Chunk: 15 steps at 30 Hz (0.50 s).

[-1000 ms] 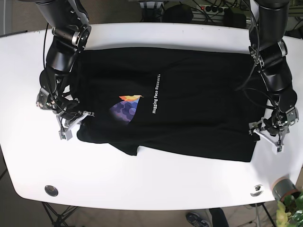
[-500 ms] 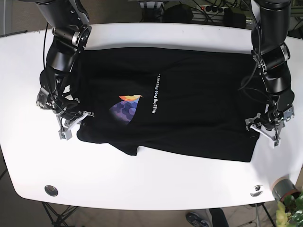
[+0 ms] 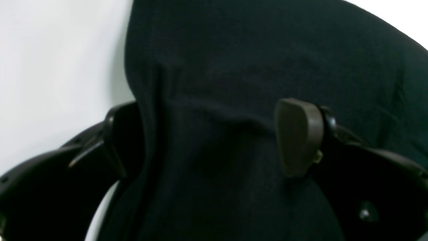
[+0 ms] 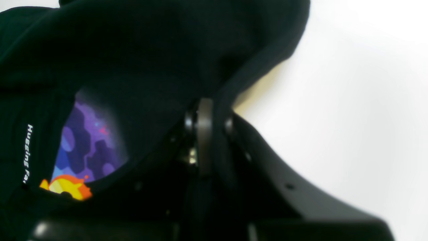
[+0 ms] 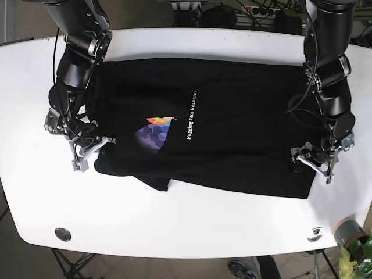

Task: Fold the T-shirt properly
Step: 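Grasp the shirt's side edge with both grippers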

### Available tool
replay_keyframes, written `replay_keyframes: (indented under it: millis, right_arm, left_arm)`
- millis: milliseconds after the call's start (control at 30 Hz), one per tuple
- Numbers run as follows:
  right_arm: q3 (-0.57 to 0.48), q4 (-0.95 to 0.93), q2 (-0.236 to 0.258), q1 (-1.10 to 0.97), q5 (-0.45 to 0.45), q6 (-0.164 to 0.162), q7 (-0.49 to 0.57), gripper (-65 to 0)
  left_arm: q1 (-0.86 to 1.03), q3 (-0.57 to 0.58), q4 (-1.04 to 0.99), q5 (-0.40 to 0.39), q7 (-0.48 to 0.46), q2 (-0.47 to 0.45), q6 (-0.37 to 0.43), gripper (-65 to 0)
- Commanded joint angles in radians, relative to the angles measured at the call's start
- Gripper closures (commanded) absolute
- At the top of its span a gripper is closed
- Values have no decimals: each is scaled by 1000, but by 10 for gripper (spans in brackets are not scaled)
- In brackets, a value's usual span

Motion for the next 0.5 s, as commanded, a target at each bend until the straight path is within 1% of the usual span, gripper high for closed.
replay_keyframes:
  millis: [0,33,67,167,233,367,433,467]
  right_arm:
    - [0,15,14,26,11,6,12,-24]
    - [1,15,14,26,11,6,12,-24]
    - [1,15,14,26,11,6,12,-24]
    - [1,15,11,26,11,6,12,-24]
    - [-2,15,8,26,11,6,12,-24]
    - [-5,12,6,24,11,6,15,-22]
    - [-5,14,6,24,11,6,15,-22]
    - [-5,14,6,23,11,6,15,-22]
  left_arm:
    - [-21,43,8,-1,13,-14,-2,-533]
    - [-21,69,8,-4,10,-14,-2,-518]
    - [-21,104,8,-7,5,-14,-2,-483]
    - [-21,179,8,-7,-6,-14,-2,-342]
    - [-20,196,11,-2,-36,-14,2,-219]
    - [-20,216,11,-2,-64,-17,4,-64]
    - [-20,213,12,-4,-64,-17,1,0]
    - [-20,213,14,-5,-64,-17,-1,0]
